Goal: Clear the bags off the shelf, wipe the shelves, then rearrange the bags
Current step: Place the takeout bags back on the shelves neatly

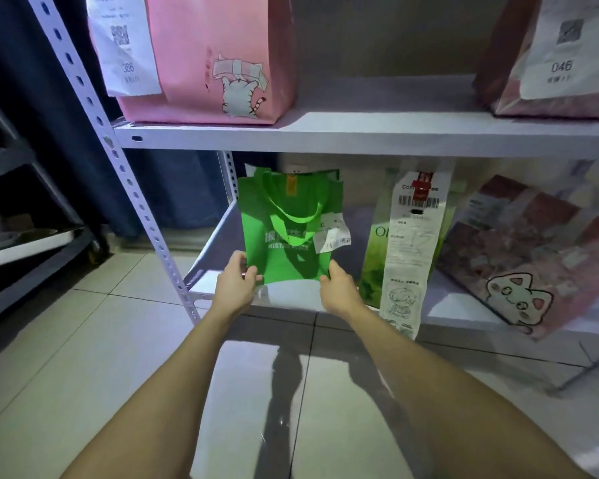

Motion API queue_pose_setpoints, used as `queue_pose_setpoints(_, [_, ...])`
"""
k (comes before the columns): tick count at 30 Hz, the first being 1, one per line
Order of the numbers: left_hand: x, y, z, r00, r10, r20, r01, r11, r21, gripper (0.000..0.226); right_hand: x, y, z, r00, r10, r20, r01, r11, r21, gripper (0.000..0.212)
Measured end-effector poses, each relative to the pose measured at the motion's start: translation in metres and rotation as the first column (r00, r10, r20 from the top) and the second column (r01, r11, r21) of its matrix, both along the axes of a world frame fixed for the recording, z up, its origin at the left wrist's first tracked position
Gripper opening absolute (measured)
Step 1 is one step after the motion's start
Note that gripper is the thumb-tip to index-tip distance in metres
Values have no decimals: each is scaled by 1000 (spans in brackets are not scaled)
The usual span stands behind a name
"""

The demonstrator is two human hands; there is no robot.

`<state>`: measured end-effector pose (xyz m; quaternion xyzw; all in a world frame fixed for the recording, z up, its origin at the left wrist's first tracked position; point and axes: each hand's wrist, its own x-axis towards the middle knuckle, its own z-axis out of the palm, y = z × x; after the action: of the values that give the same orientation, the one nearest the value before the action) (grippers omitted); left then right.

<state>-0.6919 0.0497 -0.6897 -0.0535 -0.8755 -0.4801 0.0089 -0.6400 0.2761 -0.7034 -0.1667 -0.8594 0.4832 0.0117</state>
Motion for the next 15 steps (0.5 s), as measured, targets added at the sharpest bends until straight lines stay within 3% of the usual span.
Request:
queue_pose_setpoints(4, [-10,1,-9,997,-17,72,23,997,-80,24,-4,0,-9,997,2,81,-3,1000,18,52])
queue_pose_setpoints(7, [-18,-3,-2,993,-8,119,8,1000,-4,42,6,2,-7,1000,24,6,-24,997,69,29])
queue_pose_setpoints(10, [-19,-7,8,989,139,46,-134,987,-86,57,27,7,-1,998,55,-24,-53,995,82,49])
queue_pose_setpoints(13, [-8,-3,28,952,284,-111,-298,943,-144,35,51,21,2,992,105,-73,-97,989,109,47])
queue_pose_setpoints(15, [4,9,47,953,229,-201,-267,944,-193,18,67,33,5,987,111,-118,-95,987,130,37])
